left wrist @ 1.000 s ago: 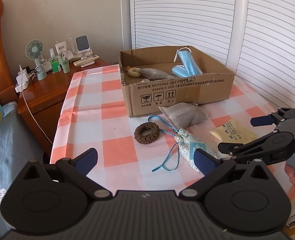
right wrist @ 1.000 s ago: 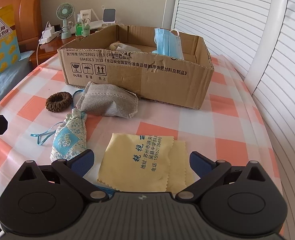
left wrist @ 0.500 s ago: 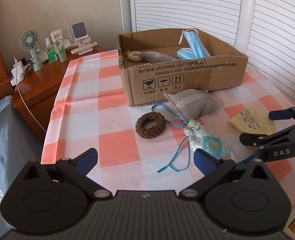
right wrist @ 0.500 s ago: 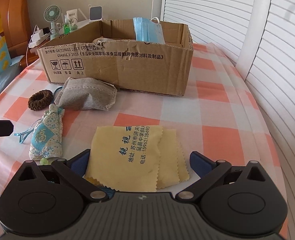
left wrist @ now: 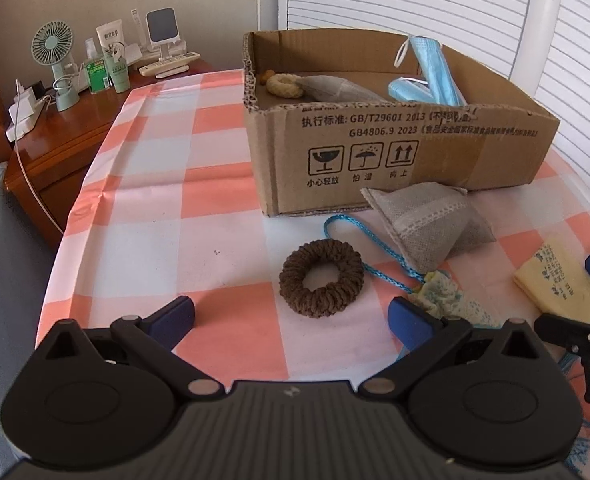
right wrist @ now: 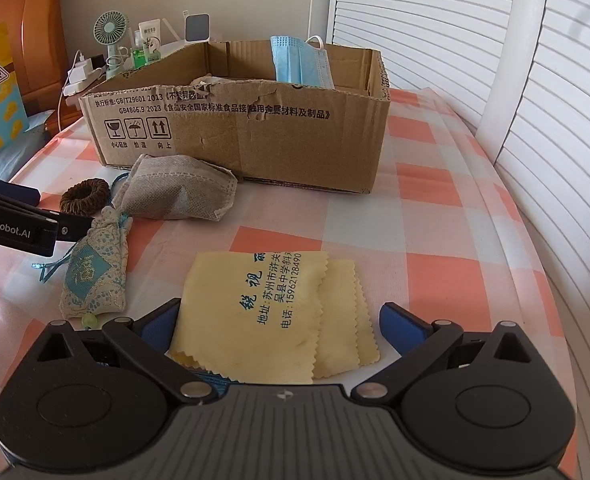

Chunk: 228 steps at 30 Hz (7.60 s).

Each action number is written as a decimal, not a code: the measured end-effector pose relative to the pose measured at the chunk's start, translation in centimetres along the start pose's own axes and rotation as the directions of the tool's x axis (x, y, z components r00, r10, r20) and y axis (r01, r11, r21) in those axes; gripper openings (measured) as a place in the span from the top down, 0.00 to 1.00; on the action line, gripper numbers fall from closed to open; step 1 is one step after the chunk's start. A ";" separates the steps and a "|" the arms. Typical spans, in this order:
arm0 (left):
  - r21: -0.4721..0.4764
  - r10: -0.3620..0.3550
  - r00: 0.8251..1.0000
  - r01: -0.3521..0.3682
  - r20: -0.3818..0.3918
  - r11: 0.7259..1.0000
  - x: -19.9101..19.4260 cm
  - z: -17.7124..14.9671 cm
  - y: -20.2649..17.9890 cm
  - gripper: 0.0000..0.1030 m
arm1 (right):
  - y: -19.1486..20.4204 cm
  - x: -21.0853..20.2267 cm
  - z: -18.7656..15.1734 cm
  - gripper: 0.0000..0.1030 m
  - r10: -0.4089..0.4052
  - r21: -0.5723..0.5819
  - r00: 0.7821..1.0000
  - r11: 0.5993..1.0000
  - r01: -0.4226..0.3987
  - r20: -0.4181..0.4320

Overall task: Organize soft objects
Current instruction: 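Close the right gripper on the yellow cloth while the left gripper grasps the brown hair tie, then drop the yellow cloth into the box while the left gripper releases the hair tie there, then withdraw the right gripper toward the grey lace-trimmed pouch, then close the right gripper on the grey pouch while the left gripper grasps the blue tasseled sachet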

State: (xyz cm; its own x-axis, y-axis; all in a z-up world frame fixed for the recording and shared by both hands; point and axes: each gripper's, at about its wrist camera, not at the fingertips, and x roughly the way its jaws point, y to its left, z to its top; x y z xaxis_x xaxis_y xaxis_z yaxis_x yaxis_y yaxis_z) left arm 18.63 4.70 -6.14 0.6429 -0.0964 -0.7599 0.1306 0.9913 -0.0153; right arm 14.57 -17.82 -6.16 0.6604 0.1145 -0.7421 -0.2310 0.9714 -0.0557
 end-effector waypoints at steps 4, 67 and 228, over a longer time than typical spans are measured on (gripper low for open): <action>-0.010 0.009 1.000 -0.008 0.013 1.000 0.1 0.0 -0.1 0.00 | 0.0 0.1 0.0 0.00 0.000 0.001 1.000 1.000 0.000 0.003; 0.011 -0.009 0.992 0.008 0.125 1.000 -1.5 0.2 -1.9 0.66 | -0.5 -1.3 0.5 0.76 0.027 -0.005 0.995 1.000 -0.027 0.097; 0.155 -0.098 0.995 0.101 -0.029 0.983 -0.6 0.5 -6.0 0.01 | -2.3 2.2 1.9 0.00 0.041 -0.058 0.999 0.998 -0.040 0.011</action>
State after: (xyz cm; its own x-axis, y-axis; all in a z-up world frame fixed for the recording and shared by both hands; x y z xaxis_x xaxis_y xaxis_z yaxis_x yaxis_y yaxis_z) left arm 17.87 -1.26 -5.27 0.6047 -0.1900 -0.7734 0.3105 0.9505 0.0093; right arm 17.95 -19.36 -6.40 0.6585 0.1564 -0.7362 -0.2984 0.9523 -0.0646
